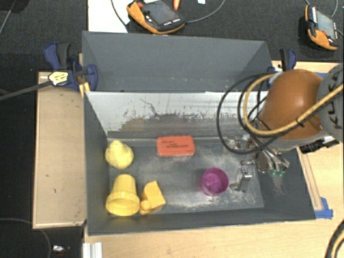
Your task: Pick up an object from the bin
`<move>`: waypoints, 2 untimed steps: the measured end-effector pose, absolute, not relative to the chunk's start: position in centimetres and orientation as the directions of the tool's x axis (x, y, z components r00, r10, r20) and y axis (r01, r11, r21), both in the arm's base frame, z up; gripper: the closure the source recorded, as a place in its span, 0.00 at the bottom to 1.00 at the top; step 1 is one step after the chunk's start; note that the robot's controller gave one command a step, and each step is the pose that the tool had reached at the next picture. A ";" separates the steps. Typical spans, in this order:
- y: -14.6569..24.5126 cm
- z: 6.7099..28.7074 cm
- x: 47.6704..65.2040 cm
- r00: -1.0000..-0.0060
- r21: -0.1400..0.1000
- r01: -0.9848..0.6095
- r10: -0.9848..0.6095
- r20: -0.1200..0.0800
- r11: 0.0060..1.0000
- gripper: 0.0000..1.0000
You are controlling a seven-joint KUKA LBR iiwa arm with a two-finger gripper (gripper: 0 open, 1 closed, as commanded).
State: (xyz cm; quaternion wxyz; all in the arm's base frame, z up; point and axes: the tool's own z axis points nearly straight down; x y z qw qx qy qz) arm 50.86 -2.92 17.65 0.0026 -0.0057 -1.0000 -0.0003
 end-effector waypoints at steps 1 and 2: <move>-2.9 18.0 51.0 -1.000 0.000 0.010 0.010 -0.003 1.000 0.00; 0.4 7.1 48.8 -0.993 0.002 0.120 0.120 -0.014 0.993 0.00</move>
Offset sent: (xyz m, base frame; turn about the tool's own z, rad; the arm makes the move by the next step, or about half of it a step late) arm -0.0237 0.0329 -0.1065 0.1087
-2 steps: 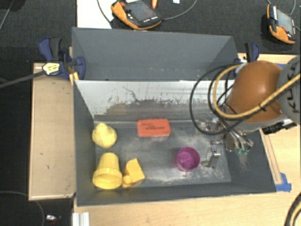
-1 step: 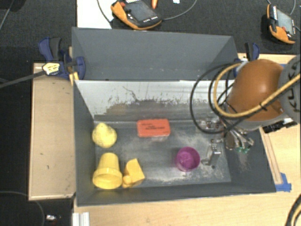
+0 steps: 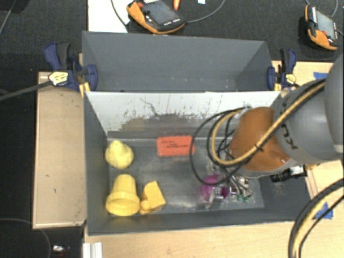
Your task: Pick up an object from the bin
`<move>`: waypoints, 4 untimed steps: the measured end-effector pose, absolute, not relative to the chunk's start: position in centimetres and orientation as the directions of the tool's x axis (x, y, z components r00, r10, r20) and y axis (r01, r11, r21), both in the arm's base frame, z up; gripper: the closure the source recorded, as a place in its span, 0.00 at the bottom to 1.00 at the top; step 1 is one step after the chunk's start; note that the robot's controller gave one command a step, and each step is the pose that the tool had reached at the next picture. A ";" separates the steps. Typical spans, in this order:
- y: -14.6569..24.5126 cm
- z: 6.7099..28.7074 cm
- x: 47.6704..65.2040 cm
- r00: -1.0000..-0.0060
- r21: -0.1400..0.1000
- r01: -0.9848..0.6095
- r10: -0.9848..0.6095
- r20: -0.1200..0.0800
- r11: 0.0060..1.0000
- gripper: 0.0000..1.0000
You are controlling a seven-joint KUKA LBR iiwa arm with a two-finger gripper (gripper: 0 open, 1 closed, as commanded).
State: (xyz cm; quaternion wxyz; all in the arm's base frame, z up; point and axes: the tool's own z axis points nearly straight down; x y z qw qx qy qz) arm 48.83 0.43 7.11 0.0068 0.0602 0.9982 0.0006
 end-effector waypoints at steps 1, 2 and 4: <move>0.8 14.4 48.1 -1.000 -0.001 0.003 0.003 -0.018 1.000 0.00; 0.2 9.9 48.0 -0.979 0.001 0.202 0.202 -0.006 0.979 0.00; -0.3 7.1 48.9 -0.949 0.005 0.315 0.315 -0.014 0.949 1.00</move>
Offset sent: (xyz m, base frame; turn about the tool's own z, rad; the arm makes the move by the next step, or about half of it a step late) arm -0.0077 -0.0021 0.0289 0.0835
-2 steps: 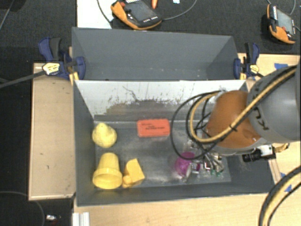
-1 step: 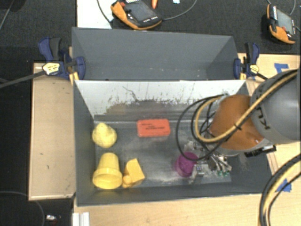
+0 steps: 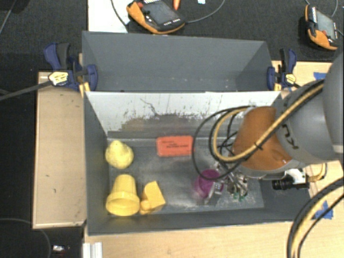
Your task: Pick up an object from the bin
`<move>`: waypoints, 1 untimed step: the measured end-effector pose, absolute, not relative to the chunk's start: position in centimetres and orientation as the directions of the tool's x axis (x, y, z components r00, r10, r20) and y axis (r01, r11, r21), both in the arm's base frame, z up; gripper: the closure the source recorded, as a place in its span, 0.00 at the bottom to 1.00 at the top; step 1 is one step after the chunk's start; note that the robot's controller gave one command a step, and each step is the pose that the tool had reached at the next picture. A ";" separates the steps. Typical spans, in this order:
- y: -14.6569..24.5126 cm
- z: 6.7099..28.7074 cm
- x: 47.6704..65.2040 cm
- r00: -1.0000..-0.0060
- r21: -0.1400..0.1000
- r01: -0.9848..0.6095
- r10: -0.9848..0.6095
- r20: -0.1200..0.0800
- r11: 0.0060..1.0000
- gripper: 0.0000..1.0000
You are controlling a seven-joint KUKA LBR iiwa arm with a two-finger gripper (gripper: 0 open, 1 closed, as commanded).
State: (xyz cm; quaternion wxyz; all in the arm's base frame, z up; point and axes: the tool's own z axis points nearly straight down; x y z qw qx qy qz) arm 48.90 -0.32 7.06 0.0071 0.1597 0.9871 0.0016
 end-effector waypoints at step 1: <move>-0.3 7.1 48.9 -0.949 0.005 0.315 0.315 -0.014 0.949 1.00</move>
Offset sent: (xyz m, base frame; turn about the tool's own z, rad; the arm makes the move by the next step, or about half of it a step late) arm 0.0002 -0.0001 0.0418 -0.0002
